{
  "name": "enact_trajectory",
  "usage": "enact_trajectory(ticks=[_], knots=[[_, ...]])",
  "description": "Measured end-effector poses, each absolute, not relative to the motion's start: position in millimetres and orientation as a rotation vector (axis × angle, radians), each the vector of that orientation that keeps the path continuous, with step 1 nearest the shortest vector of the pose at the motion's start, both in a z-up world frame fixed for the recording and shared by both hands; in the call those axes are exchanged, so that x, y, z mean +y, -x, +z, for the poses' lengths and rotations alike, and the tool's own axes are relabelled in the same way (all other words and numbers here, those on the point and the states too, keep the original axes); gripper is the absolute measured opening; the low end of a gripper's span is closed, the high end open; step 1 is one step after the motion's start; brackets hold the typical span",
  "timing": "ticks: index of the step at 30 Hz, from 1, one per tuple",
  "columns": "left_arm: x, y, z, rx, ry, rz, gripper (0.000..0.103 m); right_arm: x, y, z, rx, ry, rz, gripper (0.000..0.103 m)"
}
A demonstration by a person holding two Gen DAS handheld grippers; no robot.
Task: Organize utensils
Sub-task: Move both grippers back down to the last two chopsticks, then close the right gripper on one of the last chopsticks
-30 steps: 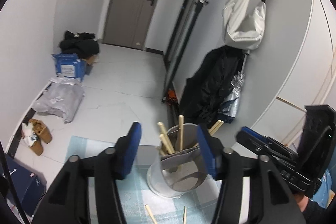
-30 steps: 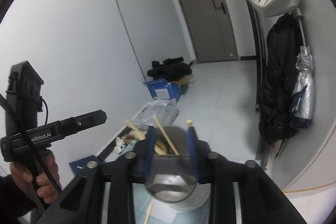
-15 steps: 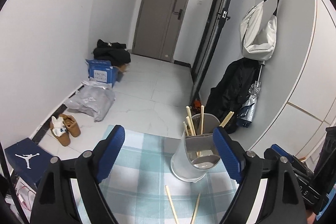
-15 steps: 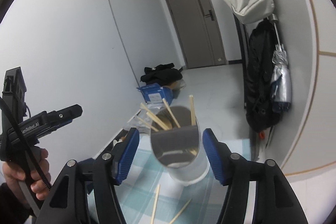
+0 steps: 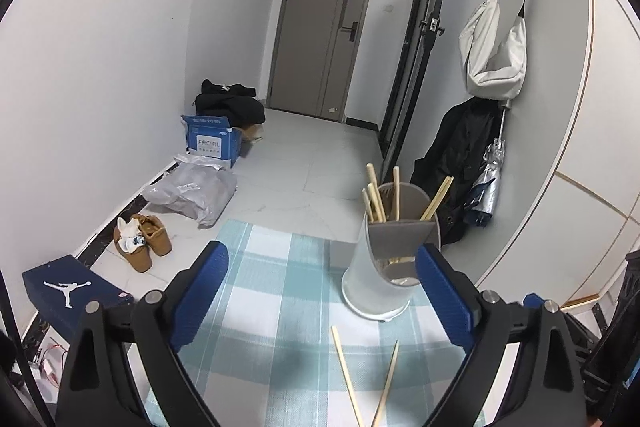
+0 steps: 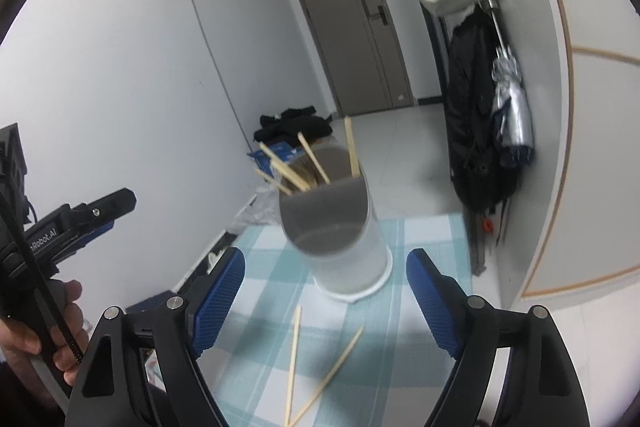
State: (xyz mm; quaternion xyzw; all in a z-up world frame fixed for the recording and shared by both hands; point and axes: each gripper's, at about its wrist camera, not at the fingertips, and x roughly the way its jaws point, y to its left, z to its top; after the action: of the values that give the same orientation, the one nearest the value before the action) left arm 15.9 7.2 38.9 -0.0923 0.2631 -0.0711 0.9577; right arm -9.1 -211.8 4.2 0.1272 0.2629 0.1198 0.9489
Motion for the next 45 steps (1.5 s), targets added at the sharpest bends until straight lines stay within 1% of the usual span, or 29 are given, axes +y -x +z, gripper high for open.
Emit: enact_trajectory(ticks=[7,12,17,28,29,32,35,36,41,43,45], knots=[[12.0,-17.8,12.8,0.558,0.195,-0.106,0.101,-212.3,5.5,-24.8,0.620,-0.247,0.201,0.083],[15.6,-18.1,2.5,0.582,0.186,-0.116,0.102,-210.1,-1.8,-46.5,0.698,-0.241,0.178,0.083],[20.3,-22.8,-5.6,0.647,0.195,-0.135,0.102,-202.0,-11.5,-68.4,0.782,-0.225,0.163,0.083],[30.4,-26.2,-13.1,0.708,0.245,-0.153,0.102,-183.2,-48.3,-120.0,1.014,-0.253,0.072,0.083],[34.4,-27.5,-13.3,0.713,0.256,-0.153,0.102,-181.1,-52.6,-123.4,1.027,-0.251,0.069,0.081],[47.3,-32.4,-15.0,0.730,0.293,-0.133,0.102,-175.0,-62.5,-129.9,1.060,-0.241,0.075,0.065],[62.1,-36.4,-18.0,0.748,0.339,-0.098,0.102,-165.5,-71.5,-135.0,1.089,-0.198,0.071,0.059],[66.2,-37.2,-19.1,0.754,0.350,-0.085,0.102,-161.4,-74.4,-137.4,1.094,-0.183,0.069,0.054],[77.0,-41.7,-26.6,0.791,0.390,-0.043,0.102,-146.7,-86.4,-141.2,1.087,-0.097,0.038,0.046],[79.1,-42.5,-29.3,0.803,0.402,-0.034,0.102,-138.3,-90.0,-142.2,1.078,-0.037,0.026,0.038],[81.8,-43.4,-30.9,0.809,0.407,-0.020,0.102,-129.8,-92.2,-143.2,1.073,0.025,0.021,0.019]])
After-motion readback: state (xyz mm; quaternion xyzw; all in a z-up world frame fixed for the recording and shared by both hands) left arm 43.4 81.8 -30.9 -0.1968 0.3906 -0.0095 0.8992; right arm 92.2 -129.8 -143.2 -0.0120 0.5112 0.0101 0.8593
